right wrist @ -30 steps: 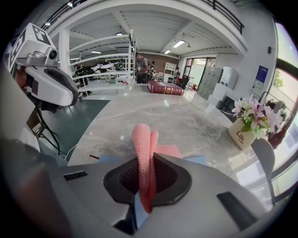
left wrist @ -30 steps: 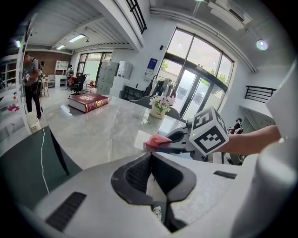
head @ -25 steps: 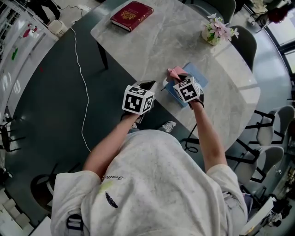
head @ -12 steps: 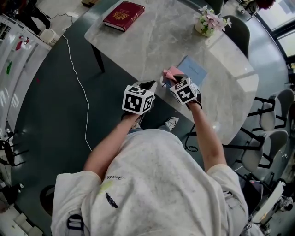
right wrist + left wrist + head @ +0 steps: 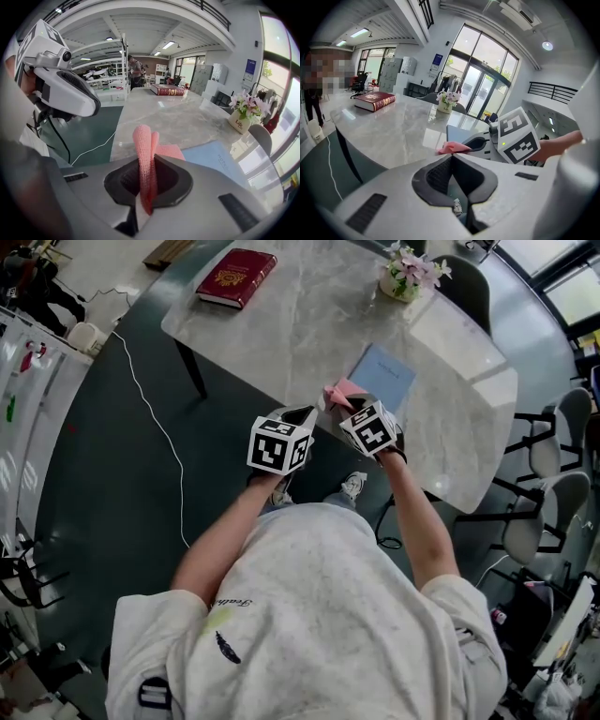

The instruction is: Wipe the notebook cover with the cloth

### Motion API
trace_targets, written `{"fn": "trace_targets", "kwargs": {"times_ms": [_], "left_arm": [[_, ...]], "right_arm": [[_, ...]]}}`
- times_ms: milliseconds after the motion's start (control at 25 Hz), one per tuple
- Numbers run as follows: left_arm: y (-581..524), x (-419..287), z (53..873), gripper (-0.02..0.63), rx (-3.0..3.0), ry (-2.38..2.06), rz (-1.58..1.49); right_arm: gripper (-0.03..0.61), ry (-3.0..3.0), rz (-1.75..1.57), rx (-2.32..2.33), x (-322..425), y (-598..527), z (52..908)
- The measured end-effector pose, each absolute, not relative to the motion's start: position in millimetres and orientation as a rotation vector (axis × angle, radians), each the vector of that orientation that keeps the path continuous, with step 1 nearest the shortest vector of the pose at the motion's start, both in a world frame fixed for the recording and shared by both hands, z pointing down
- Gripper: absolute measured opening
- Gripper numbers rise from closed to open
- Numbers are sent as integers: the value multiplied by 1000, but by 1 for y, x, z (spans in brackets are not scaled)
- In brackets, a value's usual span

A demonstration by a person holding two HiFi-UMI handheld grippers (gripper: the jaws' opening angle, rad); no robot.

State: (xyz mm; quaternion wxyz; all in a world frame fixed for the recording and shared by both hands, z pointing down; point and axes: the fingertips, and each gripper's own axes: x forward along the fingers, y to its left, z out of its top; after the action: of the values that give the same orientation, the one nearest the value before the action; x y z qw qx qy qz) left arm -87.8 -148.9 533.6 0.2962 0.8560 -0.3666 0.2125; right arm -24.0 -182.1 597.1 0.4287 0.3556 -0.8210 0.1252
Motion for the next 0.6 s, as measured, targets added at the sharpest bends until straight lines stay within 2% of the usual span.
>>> {"fn": "trace_targets", "kwargs": {"times_ms": [600], "left_arm": [[-137, -73, 524, 6, 2373, -847, 561]], "right_arm": [[15, -2137, 414, 1203, -24, -158, 543]]}}
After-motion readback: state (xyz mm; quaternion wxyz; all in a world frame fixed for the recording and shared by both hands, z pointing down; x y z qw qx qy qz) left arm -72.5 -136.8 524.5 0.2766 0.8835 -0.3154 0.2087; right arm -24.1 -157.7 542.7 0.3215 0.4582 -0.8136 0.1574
